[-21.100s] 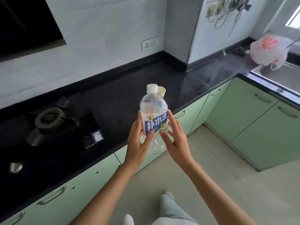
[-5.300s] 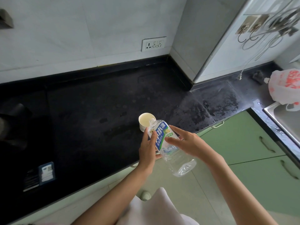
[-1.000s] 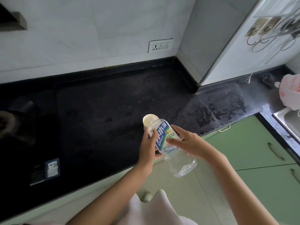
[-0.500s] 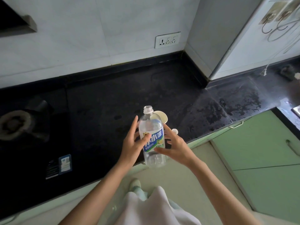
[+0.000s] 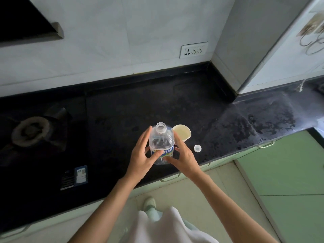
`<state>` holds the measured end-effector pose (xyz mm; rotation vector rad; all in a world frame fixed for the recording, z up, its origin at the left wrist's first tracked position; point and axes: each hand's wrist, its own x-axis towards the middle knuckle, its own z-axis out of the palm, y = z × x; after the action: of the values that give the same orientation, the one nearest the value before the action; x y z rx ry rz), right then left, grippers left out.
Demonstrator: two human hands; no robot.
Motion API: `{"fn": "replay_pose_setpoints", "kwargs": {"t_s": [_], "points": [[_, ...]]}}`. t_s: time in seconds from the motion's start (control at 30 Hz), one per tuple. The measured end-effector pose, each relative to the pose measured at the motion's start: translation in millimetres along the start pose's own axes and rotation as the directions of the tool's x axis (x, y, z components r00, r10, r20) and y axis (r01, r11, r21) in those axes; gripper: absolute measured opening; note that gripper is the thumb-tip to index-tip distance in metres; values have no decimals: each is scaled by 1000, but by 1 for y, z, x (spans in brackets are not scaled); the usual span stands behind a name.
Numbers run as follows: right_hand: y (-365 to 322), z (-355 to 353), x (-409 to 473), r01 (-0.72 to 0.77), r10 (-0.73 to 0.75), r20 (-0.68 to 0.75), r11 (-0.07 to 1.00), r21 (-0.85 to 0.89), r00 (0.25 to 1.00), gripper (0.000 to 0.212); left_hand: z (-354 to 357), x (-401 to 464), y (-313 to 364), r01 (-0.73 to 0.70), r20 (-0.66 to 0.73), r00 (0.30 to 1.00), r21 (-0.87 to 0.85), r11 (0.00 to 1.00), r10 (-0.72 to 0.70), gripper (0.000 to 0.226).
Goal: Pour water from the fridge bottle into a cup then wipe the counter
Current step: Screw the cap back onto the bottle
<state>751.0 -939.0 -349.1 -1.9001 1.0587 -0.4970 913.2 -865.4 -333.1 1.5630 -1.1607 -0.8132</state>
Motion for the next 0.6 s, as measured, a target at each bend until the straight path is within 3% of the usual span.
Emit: {"fn": "replay_pose_setpoints", "kwargs": {"t_s": [0.33,0.5,0.6], "points": [[24,-10,-14,21,-23,-25,994,-105,999,94,11,-2,-4,-38,19,999,35,999,38,84],[63,-33,-37,-72,24,-345,989,-127,938,63,12,-2,-5,-35,12,999,18,999,35,83],[86,-46,-34,-247,125,-412,934,-257,903,53,13,-3,-4,-40,4,999,-4,999,40,82]]}}
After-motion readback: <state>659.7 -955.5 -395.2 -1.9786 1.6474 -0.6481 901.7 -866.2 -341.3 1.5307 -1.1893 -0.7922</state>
